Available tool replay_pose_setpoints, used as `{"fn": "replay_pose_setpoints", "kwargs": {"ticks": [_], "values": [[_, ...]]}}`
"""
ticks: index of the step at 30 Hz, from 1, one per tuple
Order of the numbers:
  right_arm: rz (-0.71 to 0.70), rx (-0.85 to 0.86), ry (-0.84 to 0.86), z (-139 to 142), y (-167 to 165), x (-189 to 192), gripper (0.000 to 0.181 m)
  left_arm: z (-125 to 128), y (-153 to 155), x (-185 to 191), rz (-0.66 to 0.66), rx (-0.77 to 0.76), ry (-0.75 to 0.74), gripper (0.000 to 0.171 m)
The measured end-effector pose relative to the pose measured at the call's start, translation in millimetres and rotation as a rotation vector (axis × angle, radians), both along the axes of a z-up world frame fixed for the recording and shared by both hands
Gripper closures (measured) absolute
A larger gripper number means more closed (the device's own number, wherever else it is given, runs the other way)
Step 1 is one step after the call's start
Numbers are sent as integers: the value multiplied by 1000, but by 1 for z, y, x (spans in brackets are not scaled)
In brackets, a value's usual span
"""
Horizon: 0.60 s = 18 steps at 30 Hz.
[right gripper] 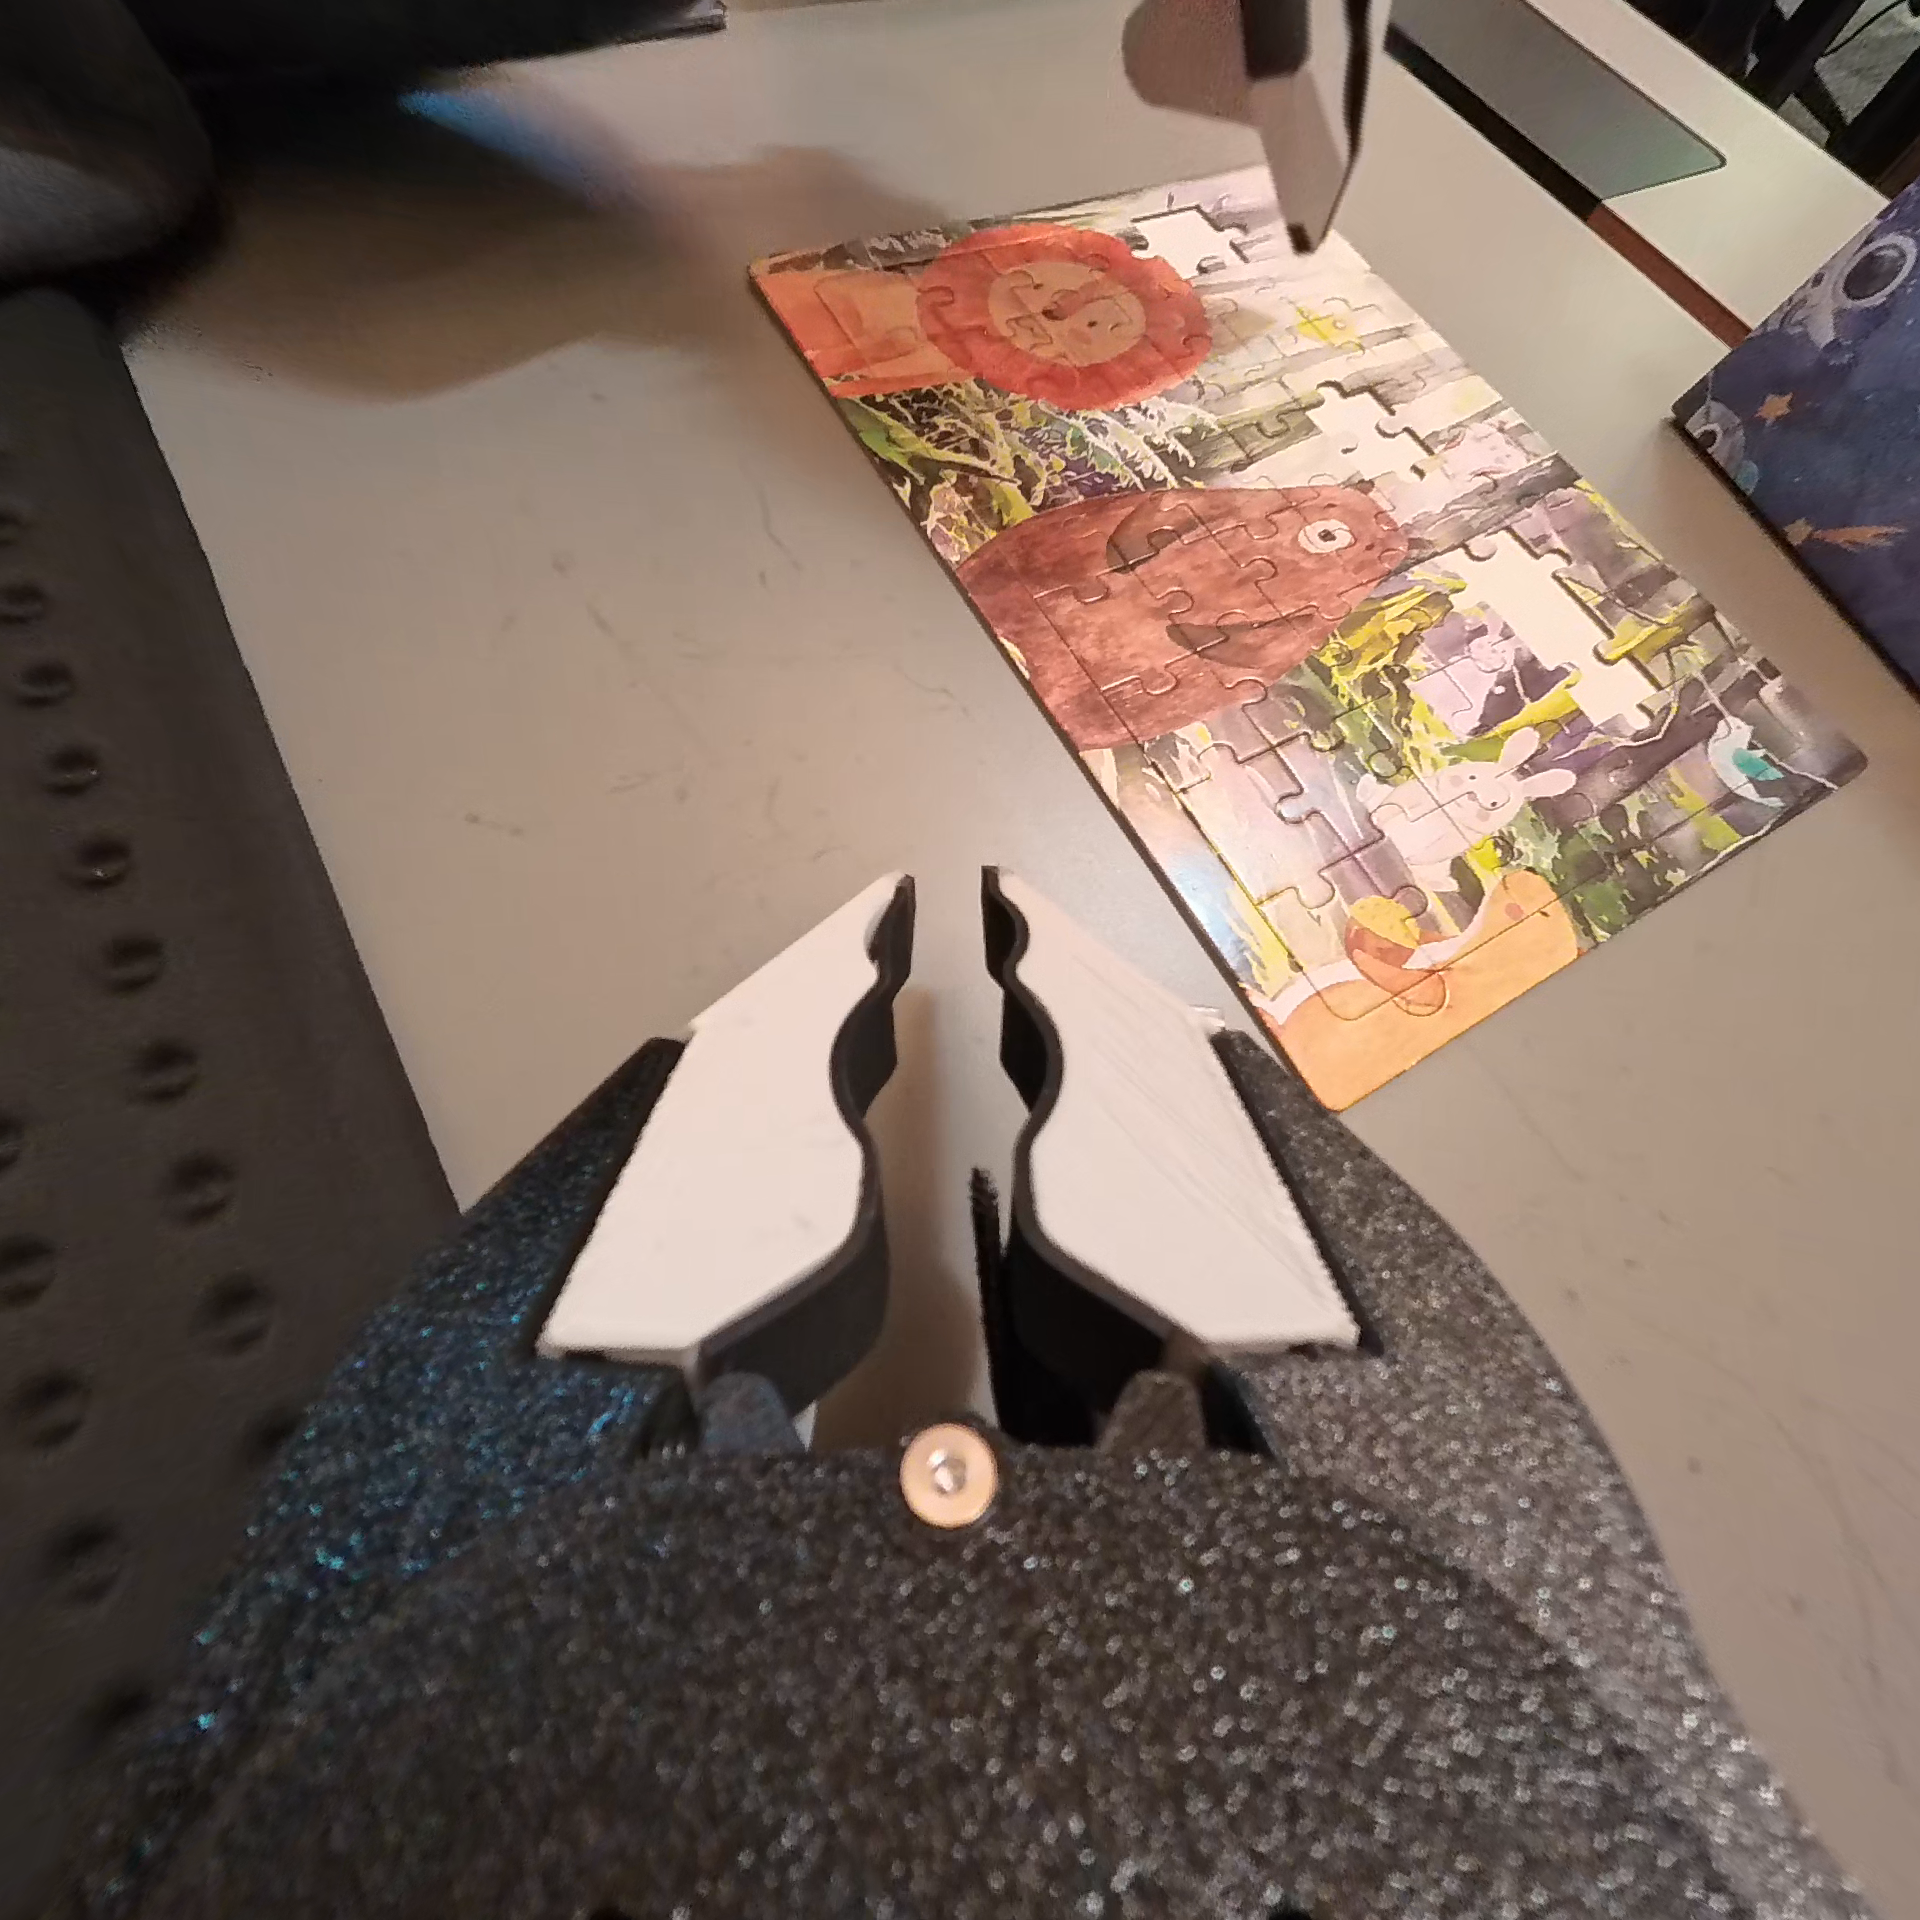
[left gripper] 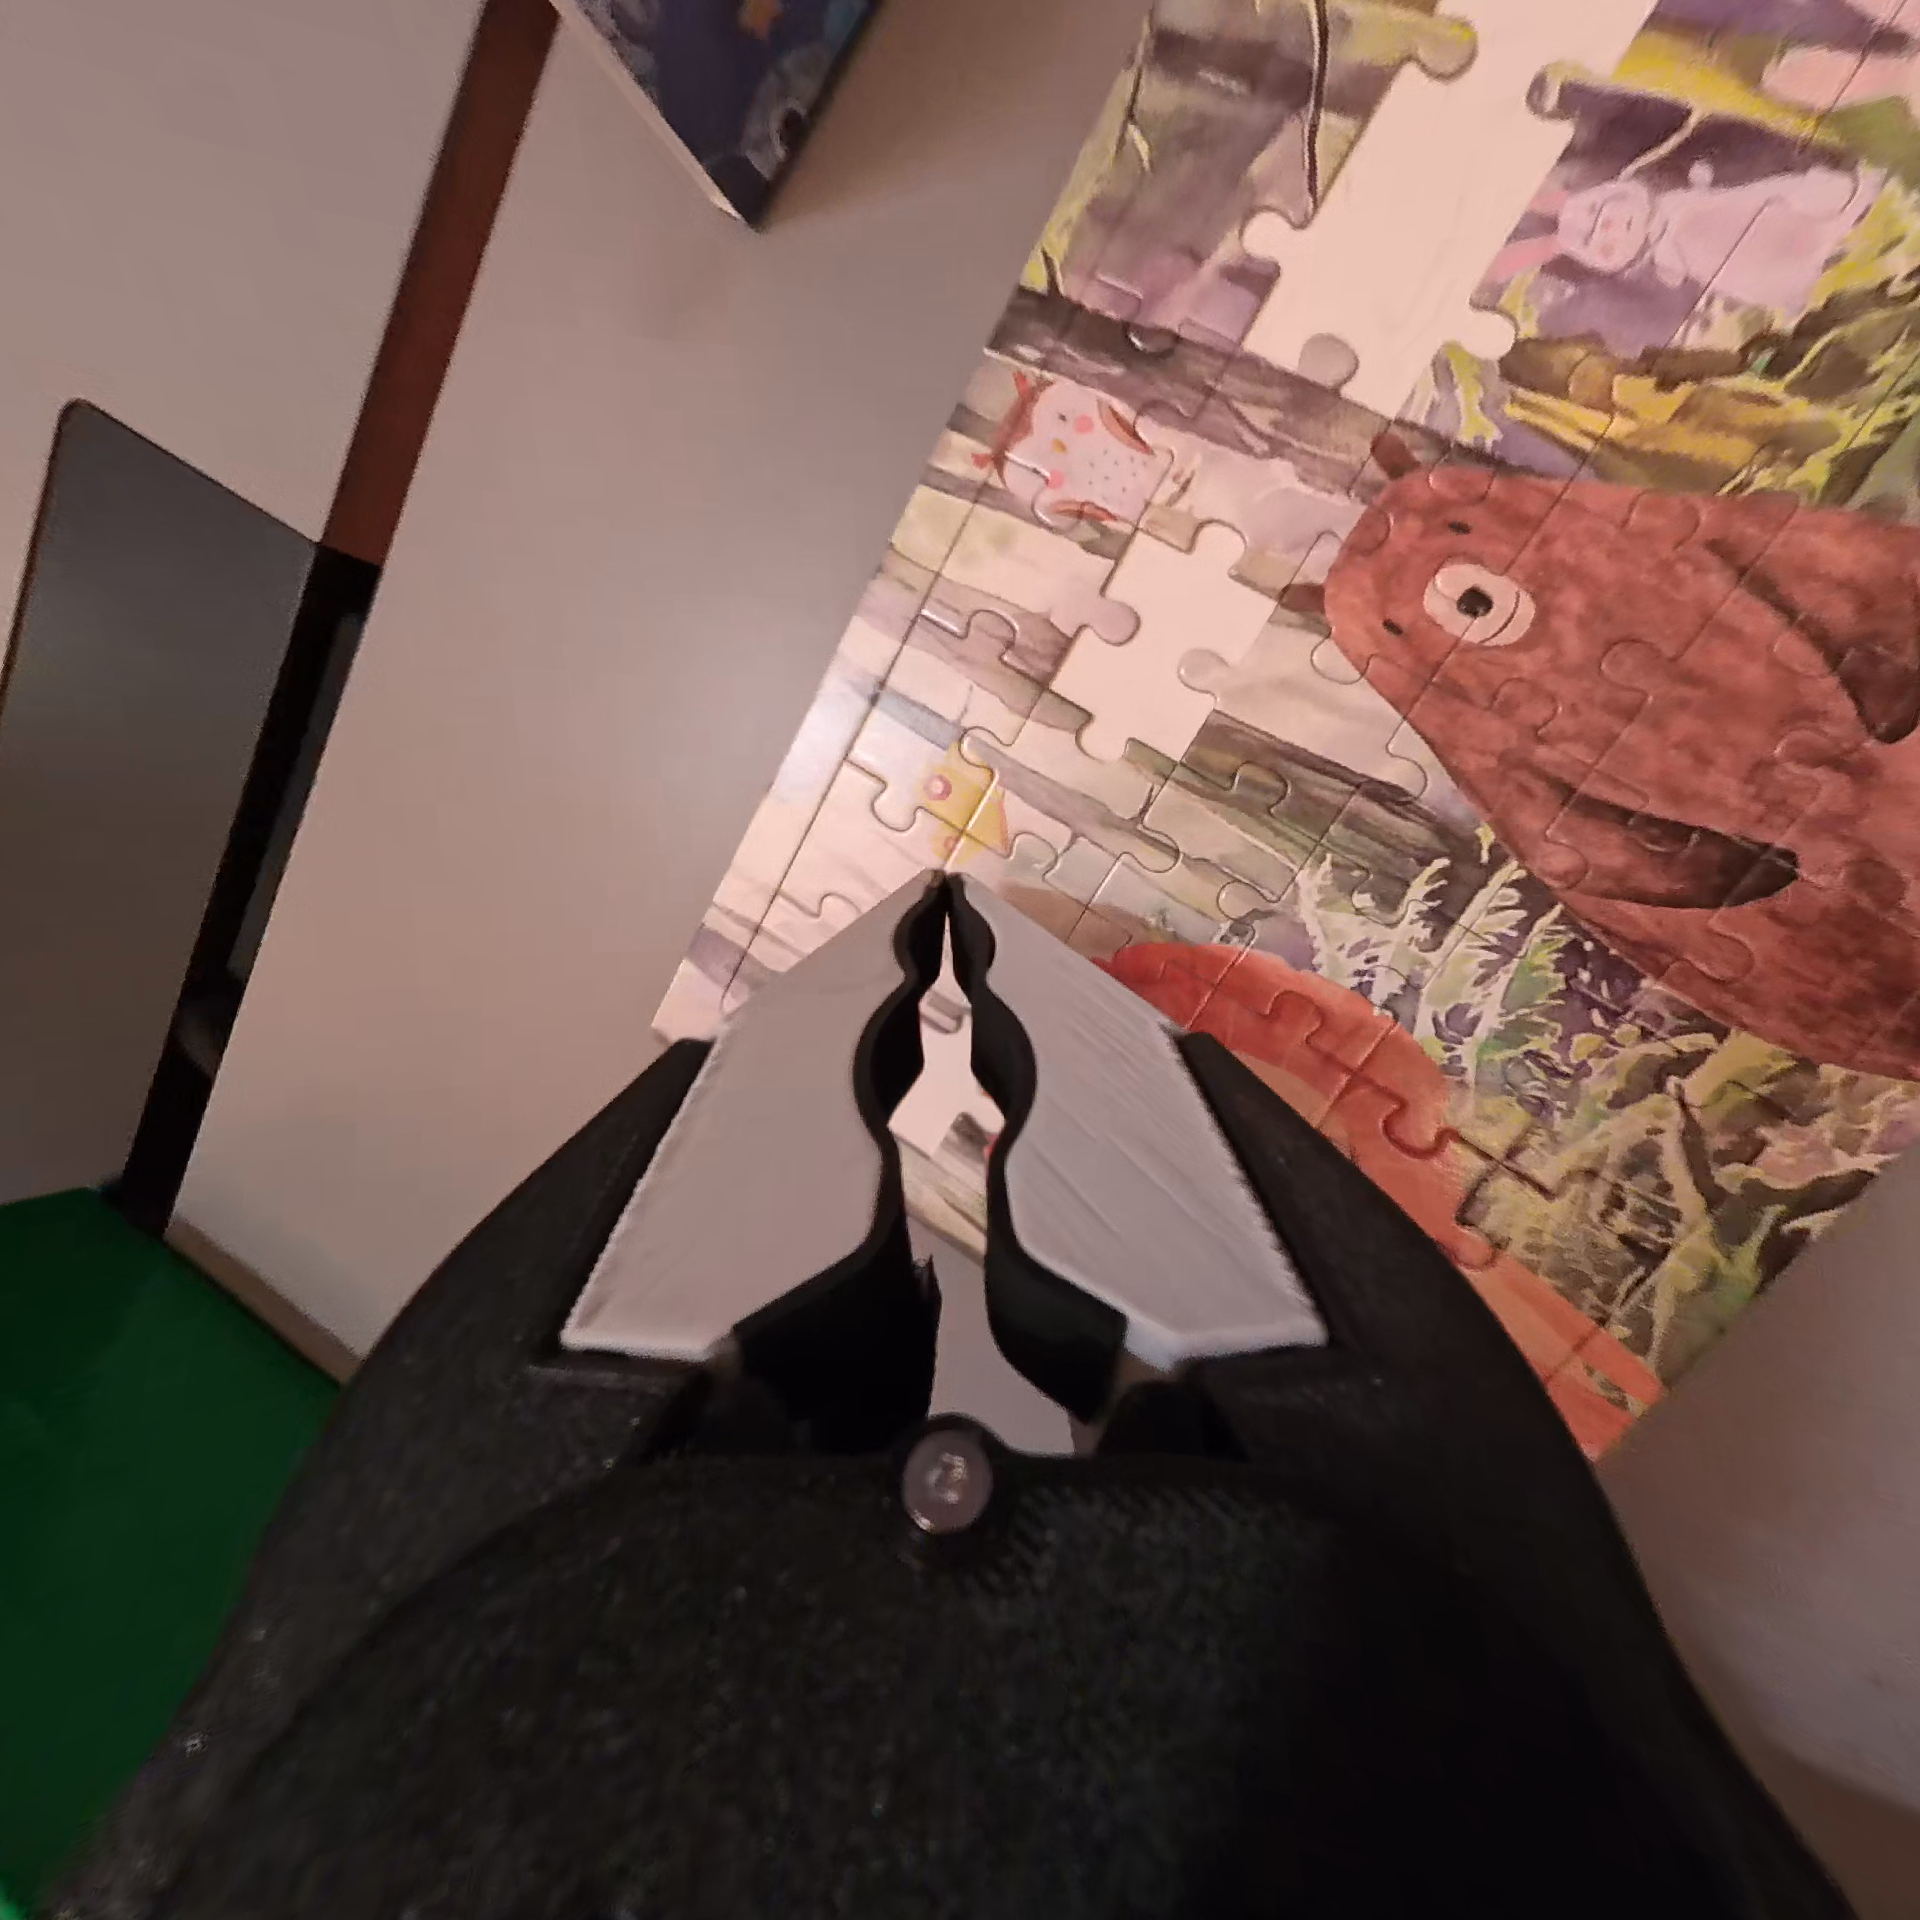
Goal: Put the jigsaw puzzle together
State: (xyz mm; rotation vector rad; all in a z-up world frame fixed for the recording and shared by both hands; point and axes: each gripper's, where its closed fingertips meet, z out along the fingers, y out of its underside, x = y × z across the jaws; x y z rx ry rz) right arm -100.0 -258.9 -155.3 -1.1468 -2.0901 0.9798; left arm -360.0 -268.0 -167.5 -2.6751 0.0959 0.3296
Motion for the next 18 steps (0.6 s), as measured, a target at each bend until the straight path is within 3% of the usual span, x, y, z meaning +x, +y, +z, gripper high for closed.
{"fn": "replay_pose_setpoints", "kwargs": {"ticks": [4,9,14,16,18], "values": [[-1,-4,-1,0,0,0,169,9,-12,-2,45,25,2,171],[1,4,-5,-1,0,0,169,-17,-22,0,72,12,-40,171],[-19,5,14,2,3,-1,168,-17,-21,1,86,30,-29,171],[-63,6,61,12,10,-3,166,-13,-21,0,122,31,-15,169],[-121,-44,154,36,24,1,167,9,-18,4,174,112,11,158]]}}
